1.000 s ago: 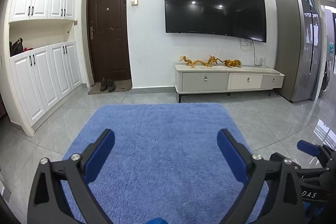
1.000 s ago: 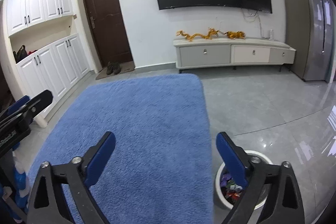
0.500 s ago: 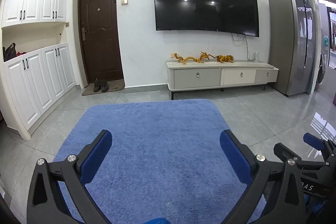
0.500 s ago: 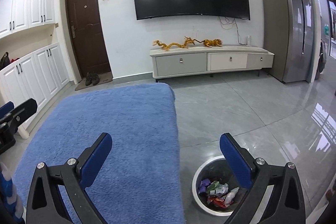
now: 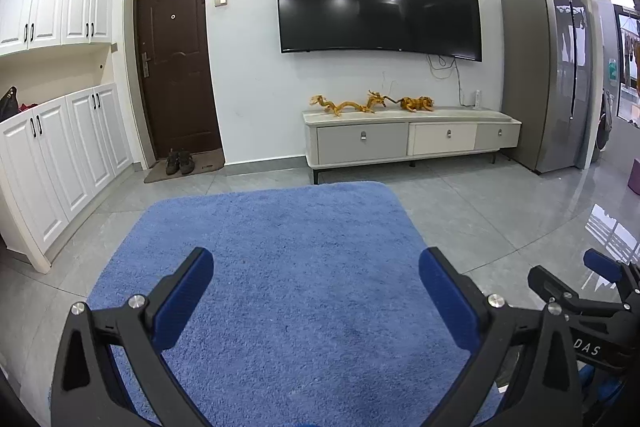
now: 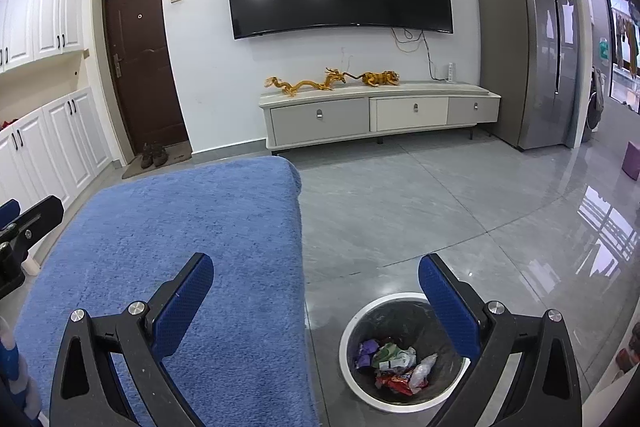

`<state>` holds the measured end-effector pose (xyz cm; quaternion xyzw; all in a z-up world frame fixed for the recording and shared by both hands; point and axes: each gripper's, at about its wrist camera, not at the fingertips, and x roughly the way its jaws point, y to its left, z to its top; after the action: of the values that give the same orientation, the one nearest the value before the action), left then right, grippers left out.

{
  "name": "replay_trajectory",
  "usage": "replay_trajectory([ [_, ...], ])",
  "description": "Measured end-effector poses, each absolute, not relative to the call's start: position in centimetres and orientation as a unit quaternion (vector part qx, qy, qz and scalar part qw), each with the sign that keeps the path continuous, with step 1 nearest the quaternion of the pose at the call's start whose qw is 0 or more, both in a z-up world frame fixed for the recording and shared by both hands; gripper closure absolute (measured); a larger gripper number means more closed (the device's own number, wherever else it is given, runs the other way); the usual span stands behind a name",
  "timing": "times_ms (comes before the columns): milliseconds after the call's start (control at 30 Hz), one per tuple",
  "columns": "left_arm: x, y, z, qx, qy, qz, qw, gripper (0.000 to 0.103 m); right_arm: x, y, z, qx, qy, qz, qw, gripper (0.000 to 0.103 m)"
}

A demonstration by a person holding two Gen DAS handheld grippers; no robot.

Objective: Collect trash

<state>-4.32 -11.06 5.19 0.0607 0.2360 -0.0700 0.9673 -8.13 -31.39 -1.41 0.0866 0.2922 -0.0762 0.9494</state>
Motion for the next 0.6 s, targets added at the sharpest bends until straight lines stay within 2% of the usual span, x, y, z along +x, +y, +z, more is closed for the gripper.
replay_trajectory([
  [600, -4.0, -11.4, 4.8, 0.065, 0.243, -0.071, 0.965, 0.000, -8.3, -32.7, -1.3, 0.094, 0.290, -0.087, 0.949, 0.000],
])
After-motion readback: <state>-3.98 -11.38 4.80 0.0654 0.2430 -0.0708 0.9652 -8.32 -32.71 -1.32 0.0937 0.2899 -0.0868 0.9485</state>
